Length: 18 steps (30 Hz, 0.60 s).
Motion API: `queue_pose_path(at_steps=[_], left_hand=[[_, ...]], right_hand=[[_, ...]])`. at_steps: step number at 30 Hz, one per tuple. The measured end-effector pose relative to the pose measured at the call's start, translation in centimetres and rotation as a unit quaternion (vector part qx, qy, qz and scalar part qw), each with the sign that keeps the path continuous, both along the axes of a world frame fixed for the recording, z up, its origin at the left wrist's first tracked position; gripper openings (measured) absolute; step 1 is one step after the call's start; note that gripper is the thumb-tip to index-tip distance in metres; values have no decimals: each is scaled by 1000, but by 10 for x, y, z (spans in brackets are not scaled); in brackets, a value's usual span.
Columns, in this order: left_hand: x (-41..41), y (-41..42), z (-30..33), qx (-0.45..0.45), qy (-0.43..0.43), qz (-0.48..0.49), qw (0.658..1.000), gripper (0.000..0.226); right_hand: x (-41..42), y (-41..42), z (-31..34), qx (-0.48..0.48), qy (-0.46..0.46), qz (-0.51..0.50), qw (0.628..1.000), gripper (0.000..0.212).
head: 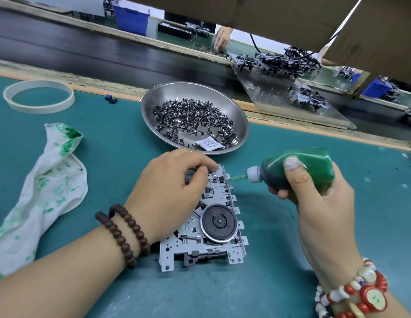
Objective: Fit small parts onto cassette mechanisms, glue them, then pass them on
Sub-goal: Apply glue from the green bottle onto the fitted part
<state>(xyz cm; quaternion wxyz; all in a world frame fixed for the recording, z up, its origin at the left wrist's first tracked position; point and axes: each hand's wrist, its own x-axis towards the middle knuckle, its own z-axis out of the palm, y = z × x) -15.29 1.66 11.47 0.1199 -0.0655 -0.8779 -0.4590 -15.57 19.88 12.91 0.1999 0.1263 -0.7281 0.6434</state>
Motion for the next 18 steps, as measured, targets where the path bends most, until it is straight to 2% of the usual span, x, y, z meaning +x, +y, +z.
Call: queue_pose_path(at_steps=[9, 13, 18], left_hand=[[1, -1, -1, 12, -4, -1, 1000, 24], [0, -1, -1, 30, 0, 6, 1000, 23], [1, -1, 0, 65, -3, 15, 998, 24]], right_hand=[[1, 0, 2, -2, -16, 7, 1000, 11], [1, 3, 5, -74, -34, -11, 997, 18], [2, -1, 3, -147, -101, 24, 984, 16]])
